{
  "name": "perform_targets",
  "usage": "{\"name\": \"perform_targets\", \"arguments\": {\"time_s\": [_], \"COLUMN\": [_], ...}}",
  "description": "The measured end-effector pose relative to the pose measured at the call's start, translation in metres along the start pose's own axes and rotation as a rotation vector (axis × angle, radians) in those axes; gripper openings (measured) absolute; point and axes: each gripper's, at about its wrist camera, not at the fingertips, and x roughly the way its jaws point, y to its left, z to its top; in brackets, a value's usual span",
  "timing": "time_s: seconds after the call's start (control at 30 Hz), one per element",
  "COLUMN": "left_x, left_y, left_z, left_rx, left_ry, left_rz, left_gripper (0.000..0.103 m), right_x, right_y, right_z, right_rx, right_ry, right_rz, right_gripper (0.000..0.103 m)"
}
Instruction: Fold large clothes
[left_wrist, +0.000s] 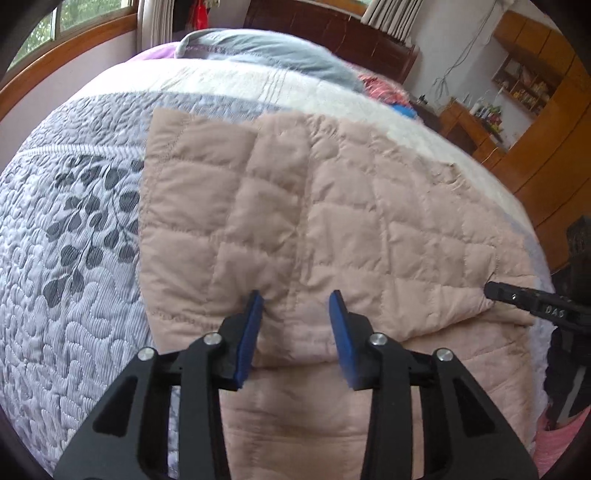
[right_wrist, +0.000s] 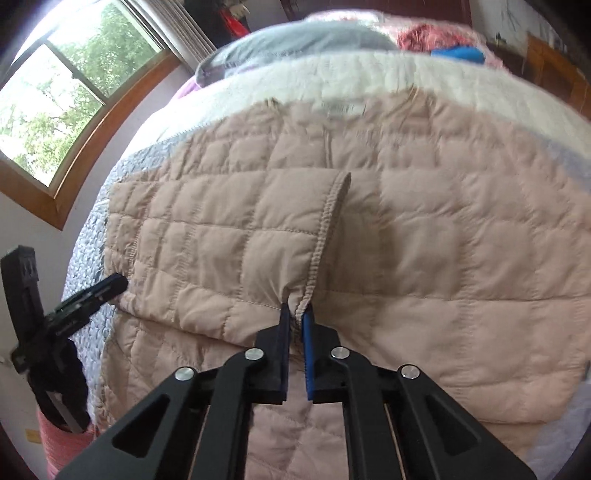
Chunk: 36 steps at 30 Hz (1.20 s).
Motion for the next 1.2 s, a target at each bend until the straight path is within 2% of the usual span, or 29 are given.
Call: {"name": "perform_targets", "arguments": {"time_s": [0.17,0.33,0.43,0.53,0.7,0.9,0.97,1.03,1.1,1.2], "left_x": [-0.015,-0.017,-0.008,0.008,0.047,0.055,0.055,0.052,0.038,0.014], "left_y": [-0.016,-0.033,-0.042,-0.048,-0.045,-0.048,-0.048,-0.051,-0.052,-0.069], "left_z": [0.008,0.014,0.016,0.015,0.011,0.005,0.006,0.008,0.008,0.009], "left_rx": [0.014,0.035,0.044,0.05,0.057,0.099,0.1,0.104,0.101,0.13], "left_ry": [-0.057,-0.08,-0.073,-0.049,0.023,0.011,0.015,0.017,-0.002,-0.06], "left_rz": [0.007,-0.008,-0.007,0.006,0.049,0.084,0.094,0.105,0.11,0.067], "left_gripper": [0.033,0.03,0.03,0.03,0.029,0.03,0.03,0.03,0.028,0.029], "right_x": [-0.043,-0.081,-0.092,-0.09,-0.059,-0.029,-0.029,-0.037,-0.056,-0.083], "right_y": [-0.014,-0.054,-0.081,-0.1,-0.117,-0.125,-0.123,-0.121,-0.119,-0.108], "right_z": [-0.004,-0.012,-0.018,-0.025,-0.033,-0.04,-0.039,-0.039,-0.042,-0.045], "right_rx": [-0.009,0.046,0.099,0.135,0.157,0.168,0.162,0.165,0.173,0.155], "right_ry": [-0.076,-0.138,-0.146,-0.138,-0.078,-0.056,-0.055,-0.066,-0.113,-0.19], "right_rz": [-0.069,-0.169,-0.166,-0.169,-0.186,-0.187,-0.201,-0.206,-0.21,-0.186], "right_gripper": [0.006,0.006,0.006,0.006,0.006,0.007,0.007,0.012,0.015,0.015]}}
